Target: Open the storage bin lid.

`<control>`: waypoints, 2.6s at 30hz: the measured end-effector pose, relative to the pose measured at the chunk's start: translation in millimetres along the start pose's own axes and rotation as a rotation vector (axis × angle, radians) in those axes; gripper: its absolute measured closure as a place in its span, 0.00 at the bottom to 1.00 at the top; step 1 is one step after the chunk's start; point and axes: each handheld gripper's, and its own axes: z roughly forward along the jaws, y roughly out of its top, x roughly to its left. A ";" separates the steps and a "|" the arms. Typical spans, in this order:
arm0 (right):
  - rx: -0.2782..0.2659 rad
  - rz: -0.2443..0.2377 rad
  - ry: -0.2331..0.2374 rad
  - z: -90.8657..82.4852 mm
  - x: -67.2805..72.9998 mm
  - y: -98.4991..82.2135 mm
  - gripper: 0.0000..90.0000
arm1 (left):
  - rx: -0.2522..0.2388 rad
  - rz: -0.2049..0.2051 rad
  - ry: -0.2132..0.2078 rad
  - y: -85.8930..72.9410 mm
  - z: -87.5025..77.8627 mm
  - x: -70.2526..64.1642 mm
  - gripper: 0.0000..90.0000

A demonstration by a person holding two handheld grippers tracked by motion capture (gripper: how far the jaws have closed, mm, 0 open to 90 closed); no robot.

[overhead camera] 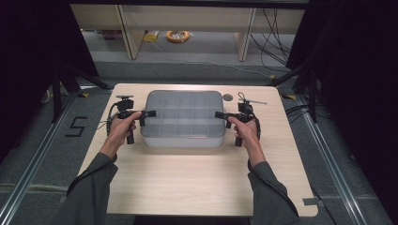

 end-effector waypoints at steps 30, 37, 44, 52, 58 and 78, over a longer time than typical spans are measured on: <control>-0.058 0.043 -0.025 -6.3 7.1 7.3 0.66 | -0.094 -0.063 0.058 4.0 -5.4 -13.8 0.50; -0.129 -0.002 -0.005 -14.8 8.3 11.8 0.73 | -0.144 -0.114 0.045 6.1 -14.7 -18.1 0.54; -0.171 0.005 0.006 -25.9 8.4 15.0 0.76 | -0.156 -0.099 0.053 10.8 -21.6 -29.5 0.55; -0.177 0.067 0.025 -40.9 17.9 18.1 0.79 | -0.164 -0.096 0.044 14.9 -29.1 -40.1 0.55; -0.213 0.001 0.038 -44.9 17.5 20.4 0.79 | -0.184 -0.078 0.042 18.4 -40.5 -45.3 0.55; -0.259 -0.018 0.084 -71.7 41.3 11.1 0.80 | -0.225 -0.031 0.026 9.7 -72.5 -57.5 0.55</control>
